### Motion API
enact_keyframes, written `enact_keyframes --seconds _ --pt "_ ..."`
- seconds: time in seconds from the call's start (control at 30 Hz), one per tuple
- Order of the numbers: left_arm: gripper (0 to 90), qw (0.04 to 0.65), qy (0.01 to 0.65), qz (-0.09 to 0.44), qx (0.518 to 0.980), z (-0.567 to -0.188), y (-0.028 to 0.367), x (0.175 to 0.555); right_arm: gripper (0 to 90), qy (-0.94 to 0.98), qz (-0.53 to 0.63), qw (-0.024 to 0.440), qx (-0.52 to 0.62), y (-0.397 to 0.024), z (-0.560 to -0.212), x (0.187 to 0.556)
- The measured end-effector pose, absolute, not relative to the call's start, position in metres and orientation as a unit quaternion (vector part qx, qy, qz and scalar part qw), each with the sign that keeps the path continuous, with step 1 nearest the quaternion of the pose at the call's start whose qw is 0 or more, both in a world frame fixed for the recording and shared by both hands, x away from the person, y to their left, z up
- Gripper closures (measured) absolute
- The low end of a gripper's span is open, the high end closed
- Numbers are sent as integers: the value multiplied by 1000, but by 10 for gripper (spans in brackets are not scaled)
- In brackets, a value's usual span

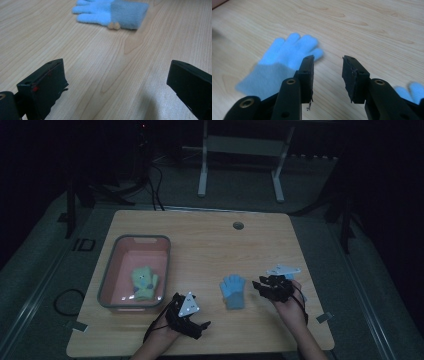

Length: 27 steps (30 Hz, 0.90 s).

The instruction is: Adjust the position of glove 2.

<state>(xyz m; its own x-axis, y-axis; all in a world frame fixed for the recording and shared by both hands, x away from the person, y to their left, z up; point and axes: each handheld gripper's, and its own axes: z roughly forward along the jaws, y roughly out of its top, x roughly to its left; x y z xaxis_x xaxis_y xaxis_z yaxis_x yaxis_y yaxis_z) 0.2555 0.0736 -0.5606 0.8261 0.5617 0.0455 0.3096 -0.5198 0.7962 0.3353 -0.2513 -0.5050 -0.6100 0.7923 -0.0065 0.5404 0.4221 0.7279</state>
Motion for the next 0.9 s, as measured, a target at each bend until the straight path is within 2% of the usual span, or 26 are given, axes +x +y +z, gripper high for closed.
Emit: enact_keyframes --seconds 0.33,0.9 --pt "24 417 253 150 860 -561 73 256 596 826 346 198 400 -289 -505 338" --pt "24 416 254 152 860 -561 74 256 598 836 329 190 395 -355 -504 353"
